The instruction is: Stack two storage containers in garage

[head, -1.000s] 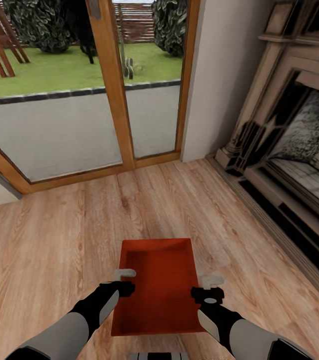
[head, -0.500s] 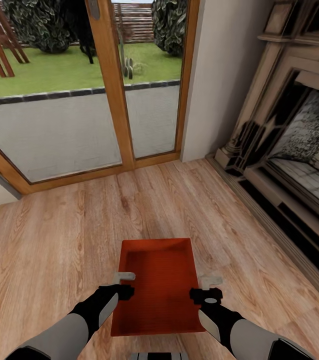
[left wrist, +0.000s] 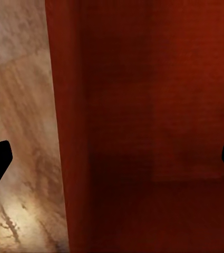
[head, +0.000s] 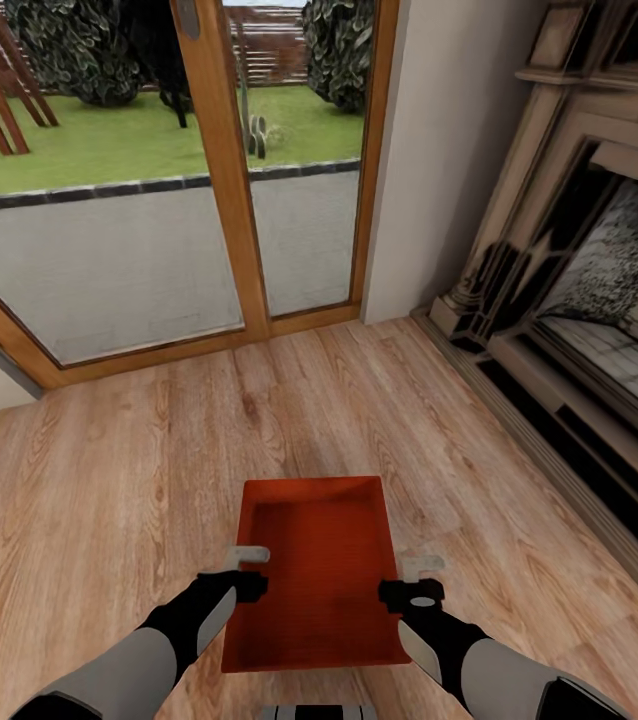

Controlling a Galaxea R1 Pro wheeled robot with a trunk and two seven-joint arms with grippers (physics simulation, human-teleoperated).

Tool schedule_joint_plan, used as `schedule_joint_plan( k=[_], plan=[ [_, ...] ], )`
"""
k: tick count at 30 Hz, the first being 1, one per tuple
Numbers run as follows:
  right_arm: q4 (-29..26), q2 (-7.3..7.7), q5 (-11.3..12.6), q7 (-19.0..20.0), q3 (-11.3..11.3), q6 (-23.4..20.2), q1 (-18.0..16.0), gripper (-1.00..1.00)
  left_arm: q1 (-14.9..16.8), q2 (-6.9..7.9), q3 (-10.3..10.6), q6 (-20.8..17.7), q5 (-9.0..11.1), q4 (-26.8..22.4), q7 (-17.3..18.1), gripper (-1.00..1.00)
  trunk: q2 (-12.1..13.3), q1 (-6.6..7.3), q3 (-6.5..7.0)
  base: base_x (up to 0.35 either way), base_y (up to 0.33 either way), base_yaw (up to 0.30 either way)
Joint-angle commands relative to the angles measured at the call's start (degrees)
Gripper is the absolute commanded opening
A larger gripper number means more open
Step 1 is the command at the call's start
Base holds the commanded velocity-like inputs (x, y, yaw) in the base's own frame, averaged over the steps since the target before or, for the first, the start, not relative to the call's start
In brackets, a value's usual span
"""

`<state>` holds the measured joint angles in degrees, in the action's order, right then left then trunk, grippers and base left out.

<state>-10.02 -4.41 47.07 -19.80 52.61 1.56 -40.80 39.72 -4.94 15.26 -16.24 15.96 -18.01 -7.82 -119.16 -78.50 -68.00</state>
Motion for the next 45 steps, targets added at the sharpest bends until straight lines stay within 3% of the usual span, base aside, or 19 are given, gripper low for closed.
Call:
schedule_joint_plan(
  k=[1, 11, 39, 45],
  plan=[
    [-0.11, 0.01, 0.61, -0.28, 0.47, 0.17, -0.03, 1.0, 0.01, 0.03, 0.47, -0.16, 0.62, -0.27, -0.44, 1.0, -0.01, 0.01, -0.04, 0.0, 0.0, 0.0],
    [-0.26, 0.02, 0.6, -0.27, 0.47, 0.2, 0.0, 1.0, 0.01, 0.1, 0.47, 2.29, 0.65, -0.47, -0.44, 1.0, -0.01, 0.01, -0.04, 0.0, 0.0, 0.0],
    [-0.27, 0.08, 0.65, -0.24, 0.47, 0.08, 0.01, 1.0, 0.01, -0.01, 0.47, 2.28, 0.65, -0.84, -0.44, 1.0, -0.01, 0.01, -0.04, 0.0, 0.0, 0.0],
    [-0.28, 0.15, 0.65, -0.24, 0.47, 0.1, -0.02, 1.0, 0.01, -0.25, 0.41, 0.86, 0.78, -2.26, -0.96, 1.0, -0.01, 0.01, -0.04, 0.0, 0.0, 0.0]
  ],
)
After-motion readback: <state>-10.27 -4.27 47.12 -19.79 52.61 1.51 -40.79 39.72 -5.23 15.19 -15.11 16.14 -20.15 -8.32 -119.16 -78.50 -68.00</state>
